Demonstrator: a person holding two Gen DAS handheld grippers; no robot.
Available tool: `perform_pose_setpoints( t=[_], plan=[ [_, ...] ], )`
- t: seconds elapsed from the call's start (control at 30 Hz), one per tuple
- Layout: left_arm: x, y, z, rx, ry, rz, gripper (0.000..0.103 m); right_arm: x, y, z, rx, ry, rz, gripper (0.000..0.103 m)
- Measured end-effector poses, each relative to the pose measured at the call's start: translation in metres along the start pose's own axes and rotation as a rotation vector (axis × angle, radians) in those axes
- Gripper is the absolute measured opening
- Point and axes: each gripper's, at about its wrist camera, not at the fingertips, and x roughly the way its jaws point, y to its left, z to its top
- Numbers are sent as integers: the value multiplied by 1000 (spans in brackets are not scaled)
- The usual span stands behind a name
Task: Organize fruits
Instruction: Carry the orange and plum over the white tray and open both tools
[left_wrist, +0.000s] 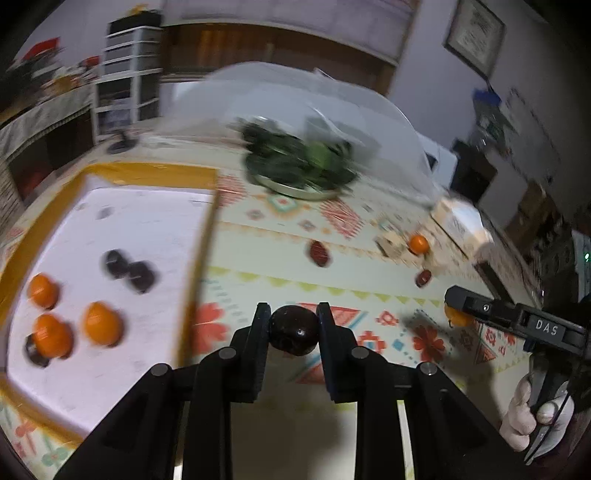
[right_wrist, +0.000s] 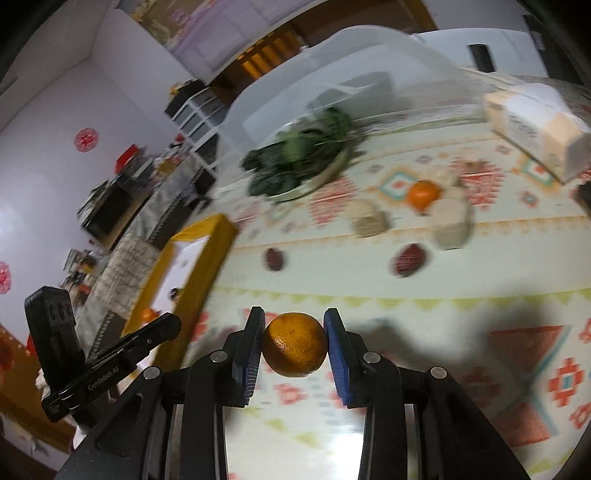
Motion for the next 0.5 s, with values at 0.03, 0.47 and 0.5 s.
perform_pose_setpoints(
  t=[0.03,0.47,0.5],
  plan=[
    [-6,10,0,-18,-10,5,24,4,9,-1,-10,6,9,36],
    [-47,129,-16,-184,-86,208,25,93,155,-22,-213,145,109,36],
    [-47,136,-17,-191,-83,223,25,103,166,-26,-234,159,110,36]
  ],
)
